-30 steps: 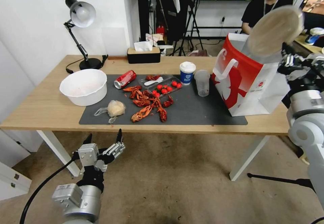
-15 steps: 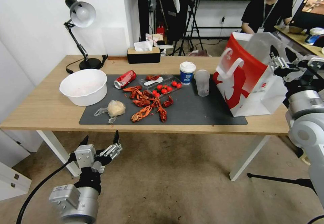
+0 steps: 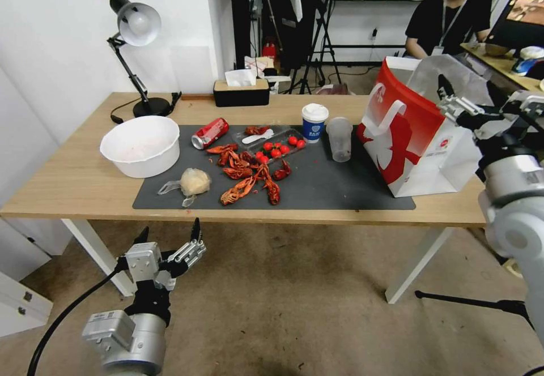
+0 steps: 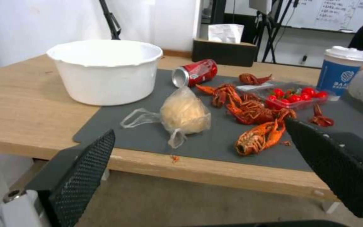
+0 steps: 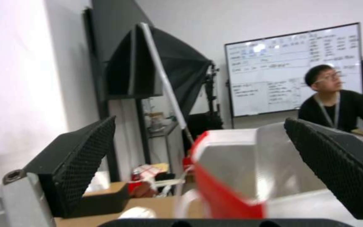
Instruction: Pick up the trash from the table and place it into the takeout bag.
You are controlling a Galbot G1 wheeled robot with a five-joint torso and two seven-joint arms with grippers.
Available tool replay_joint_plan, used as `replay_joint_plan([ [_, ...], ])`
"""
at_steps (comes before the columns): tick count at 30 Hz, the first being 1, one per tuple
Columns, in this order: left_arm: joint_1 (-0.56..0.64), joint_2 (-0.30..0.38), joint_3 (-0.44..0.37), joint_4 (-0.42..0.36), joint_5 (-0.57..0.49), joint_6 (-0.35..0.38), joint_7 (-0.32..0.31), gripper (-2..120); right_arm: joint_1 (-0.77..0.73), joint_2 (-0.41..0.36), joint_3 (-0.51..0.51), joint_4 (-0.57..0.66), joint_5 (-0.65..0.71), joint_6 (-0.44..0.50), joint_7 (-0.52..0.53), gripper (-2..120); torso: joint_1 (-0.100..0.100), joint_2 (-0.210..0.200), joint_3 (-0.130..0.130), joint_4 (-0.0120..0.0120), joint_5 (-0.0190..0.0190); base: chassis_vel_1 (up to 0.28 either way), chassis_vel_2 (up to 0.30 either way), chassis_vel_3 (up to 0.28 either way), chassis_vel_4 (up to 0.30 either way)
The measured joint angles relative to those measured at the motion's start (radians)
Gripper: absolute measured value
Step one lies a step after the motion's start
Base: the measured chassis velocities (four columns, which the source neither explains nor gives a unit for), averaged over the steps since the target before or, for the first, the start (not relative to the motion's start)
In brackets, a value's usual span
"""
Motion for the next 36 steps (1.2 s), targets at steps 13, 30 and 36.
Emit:
replay_joint_plan([
  [13, 0.006, 0.006, 0.0, -0.002, -0.005, -0.003, 0.044, 100, -0.232, 0.143, -0.03, 0.101, -0.231, -0.009, -0.064, 100, 0.0, 0.0, 0.0, -0.0001, 0.0002, 0.0, 0.0, 0.0, 0.0],
  [30, -0.002, 0.007, 0.0, 0.017, -0.008, -0.011, 0.043, 100, -0.451, 0.247, -0.059, -0.004, -0.355, 0.214, -0.19, 100, 0.0, 0.0, 0.0, -0.0001, 0.0002, 0.0, 0.0, 0.0, 0.0],
  [36, -0.01, 0.003, 0.002, 0.027, -0.008, -0.014, 0.041, 100, -0.509, 0.266, -0.066, -0.069, -0.387, 0.293, -0.215, 100, 0.0, 0.0, 0.0, 0.0001, 0.0003, 0.0, 0.0, 0.0, 0.0],
])
